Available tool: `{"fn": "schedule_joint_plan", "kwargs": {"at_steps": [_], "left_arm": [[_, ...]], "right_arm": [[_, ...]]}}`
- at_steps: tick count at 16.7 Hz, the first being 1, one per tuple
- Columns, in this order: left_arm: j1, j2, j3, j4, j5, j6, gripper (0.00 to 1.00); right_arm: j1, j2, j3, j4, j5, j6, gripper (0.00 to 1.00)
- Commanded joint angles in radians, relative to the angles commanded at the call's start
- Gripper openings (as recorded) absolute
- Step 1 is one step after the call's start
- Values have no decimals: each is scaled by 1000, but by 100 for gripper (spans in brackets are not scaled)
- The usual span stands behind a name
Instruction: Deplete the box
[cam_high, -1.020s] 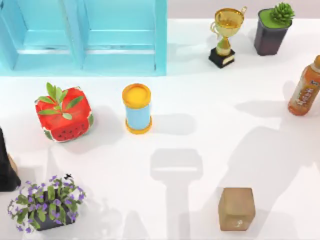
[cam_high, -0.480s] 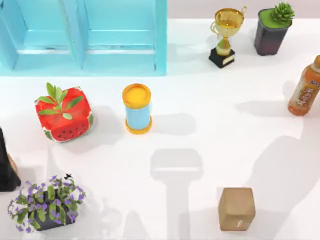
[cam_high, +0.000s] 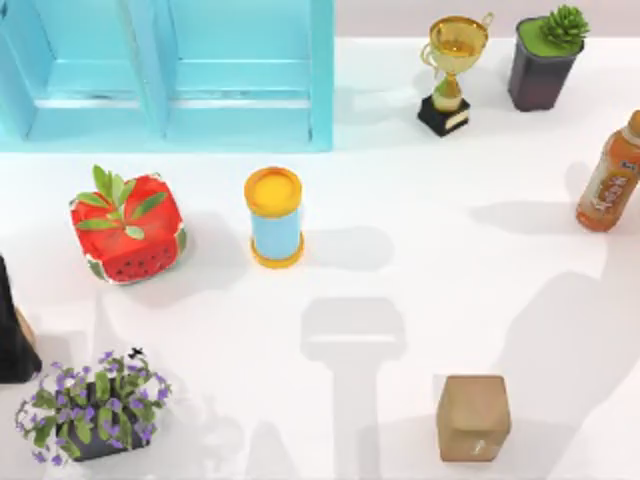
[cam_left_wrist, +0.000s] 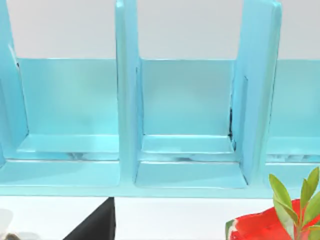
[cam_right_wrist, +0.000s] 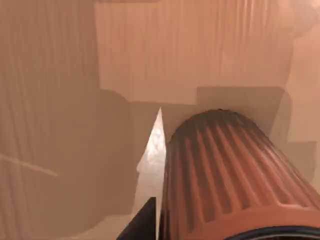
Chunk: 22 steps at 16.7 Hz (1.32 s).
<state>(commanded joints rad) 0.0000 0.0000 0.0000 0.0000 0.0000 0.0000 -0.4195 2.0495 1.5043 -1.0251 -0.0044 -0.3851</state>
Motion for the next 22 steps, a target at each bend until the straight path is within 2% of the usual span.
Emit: {"fn": "schedule_joint_plan", "kwargs": {"at_steps": [7,17,22], "left_arm": [[0,0,0,0,0,0,100],[0,0,0,0,0,0,100],[0,0,0,0,0,0,100]], "right_arm": [[0,0,0,0,0,0,2],[2,0,2,-3,-1,2,0],[-23,-49,113,-131,-16,25,0]]}}
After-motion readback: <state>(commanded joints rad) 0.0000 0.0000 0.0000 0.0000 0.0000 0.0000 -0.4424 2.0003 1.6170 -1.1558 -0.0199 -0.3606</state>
